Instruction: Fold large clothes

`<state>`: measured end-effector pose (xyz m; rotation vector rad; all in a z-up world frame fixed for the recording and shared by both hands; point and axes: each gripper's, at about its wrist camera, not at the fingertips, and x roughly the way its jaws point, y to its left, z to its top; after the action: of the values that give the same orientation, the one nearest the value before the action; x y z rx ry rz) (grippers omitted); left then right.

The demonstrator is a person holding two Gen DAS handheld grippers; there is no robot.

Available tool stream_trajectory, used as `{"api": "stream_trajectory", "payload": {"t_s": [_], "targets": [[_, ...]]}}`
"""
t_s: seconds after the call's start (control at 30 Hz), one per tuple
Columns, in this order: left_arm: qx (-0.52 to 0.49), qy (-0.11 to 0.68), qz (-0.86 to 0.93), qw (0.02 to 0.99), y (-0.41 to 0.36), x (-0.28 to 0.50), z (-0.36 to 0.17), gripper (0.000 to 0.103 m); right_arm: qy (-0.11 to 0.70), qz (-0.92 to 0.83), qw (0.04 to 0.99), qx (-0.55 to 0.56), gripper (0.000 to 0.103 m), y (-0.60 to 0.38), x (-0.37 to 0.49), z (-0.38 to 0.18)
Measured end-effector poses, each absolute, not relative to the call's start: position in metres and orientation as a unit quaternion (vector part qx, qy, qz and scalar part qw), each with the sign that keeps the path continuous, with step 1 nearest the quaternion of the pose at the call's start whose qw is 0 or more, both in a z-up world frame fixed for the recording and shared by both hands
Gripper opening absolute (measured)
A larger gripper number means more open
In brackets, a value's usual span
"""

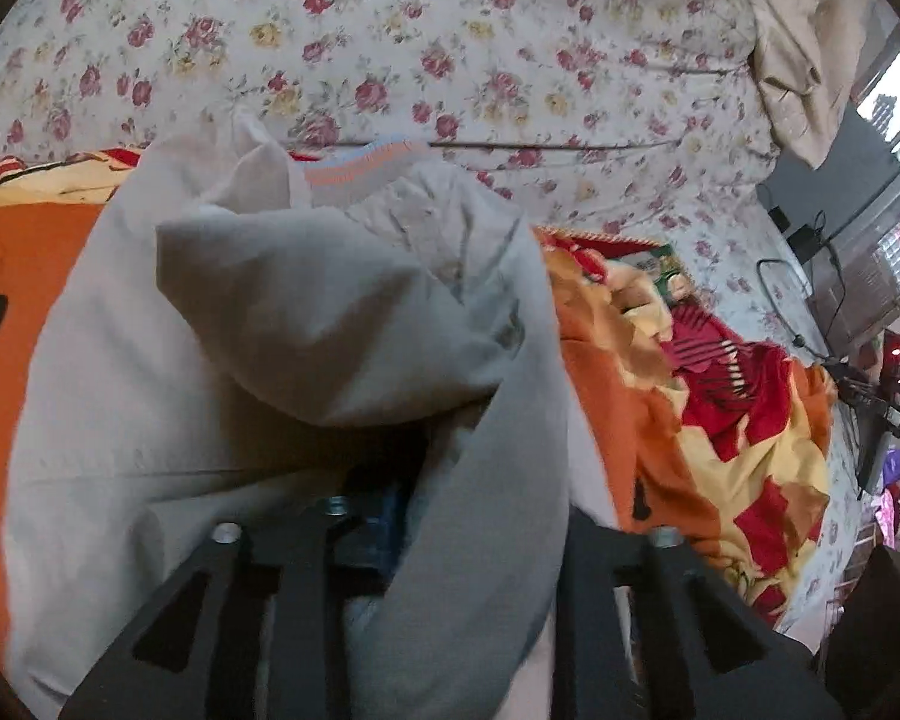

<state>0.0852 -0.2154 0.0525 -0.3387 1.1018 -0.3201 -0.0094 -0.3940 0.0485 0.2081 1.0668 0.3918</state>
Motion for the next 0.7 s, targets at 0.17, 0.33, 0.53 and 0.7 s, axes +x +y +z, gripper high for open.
{"api": "stream_trajectory", "payload": {"t_s": [0.17, 0.33, 0.53, 0.7], "targets": [[-0.226, 0.503, -0.202, 0.809, -0.211, 0.076, 0.077, 0.051, 0.485, 0.156, 0.854, 0.11, 0.042, -0.412, -0.012, 0.061], [-0.275, 0.47, -0.24, 0.804, -0.18, 0.055, 0.112, 0.051, 0.441, 0.116, 0.882, 0.115, 0.042, -0.436, -0.02, 0.08], [-0.266, 0.441, -0.165, 0.841, -0.097, 0.028, 0.14, 0.051, 0.383, 0.091, 0.91, 0.131, 0.042, -0.45, -0.031, 0.108], [-0.269, 0.467, -0.122, 0.834, -0.055, 0.019, 0.117, 0.051, 0.346, 0.096, 0.923, 0.141, 0.042, -0.441, -0.027, 0.131]]}}
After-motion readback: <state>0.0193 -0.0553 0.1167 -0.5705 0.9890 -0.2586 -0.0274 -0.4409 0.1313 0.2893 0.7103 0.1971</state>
